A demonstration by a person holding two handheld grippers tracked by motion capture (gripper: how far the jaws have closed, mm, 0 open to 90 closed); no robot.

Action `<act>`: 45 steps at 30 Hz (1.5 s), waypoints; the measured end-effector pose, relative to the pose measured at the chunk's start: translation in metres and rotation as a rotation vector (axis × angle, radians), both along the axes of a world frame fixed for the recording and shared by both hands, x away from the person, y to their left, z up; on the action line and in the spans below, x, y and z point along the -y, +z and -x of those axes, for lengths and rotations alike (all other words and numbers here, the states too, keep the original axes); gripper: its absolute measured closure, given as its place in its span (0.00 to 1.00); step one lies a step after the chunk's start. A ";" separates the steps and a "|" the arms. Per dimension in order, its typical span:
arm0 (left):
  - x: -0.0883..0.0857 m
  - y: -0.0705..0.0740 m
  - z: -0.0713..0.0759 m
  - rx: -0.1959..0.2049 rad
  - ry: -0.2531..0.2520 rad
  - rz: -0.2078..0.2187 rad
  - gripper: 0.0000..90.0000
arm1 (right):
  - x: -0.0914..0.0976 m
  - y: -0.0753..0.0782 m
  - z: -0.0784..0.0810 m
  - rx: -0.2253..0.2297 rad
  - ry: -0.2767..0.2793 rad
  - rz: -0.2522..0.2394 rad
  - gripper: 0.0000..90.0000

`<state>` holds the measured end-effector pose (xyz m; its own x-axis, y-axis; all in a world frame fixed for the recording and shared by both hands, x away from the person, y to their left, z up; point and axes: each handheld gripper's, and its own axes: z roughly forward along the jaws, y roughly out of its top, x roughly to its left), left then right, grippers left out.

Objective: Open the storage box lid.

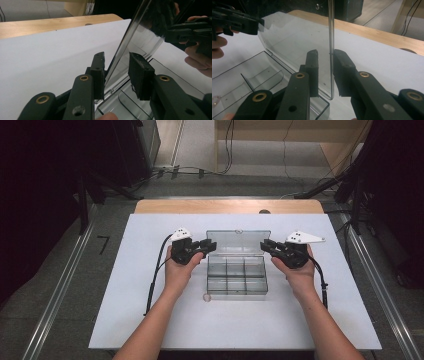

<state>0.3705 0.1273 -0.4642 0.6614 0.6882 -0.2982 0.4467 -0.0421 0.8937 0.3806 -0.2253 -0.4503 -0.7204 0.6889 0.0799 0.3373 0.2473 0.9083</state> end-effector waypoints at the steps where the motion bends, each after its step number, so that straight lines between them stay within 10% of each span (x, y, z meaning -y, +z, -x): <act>1: 0.000 0.000 -0.001 -0.004 0.002 0.002 0.73 | 0.000 0.000 -0.001 -0.003 -0.001 -0.001 0.82; 45: 0.001 -0.022 -0.028 -0.134 0.046 0.041 0.76 | -0.009 -0.022 -0.038 -0.141 -0.041 -0.060 0.72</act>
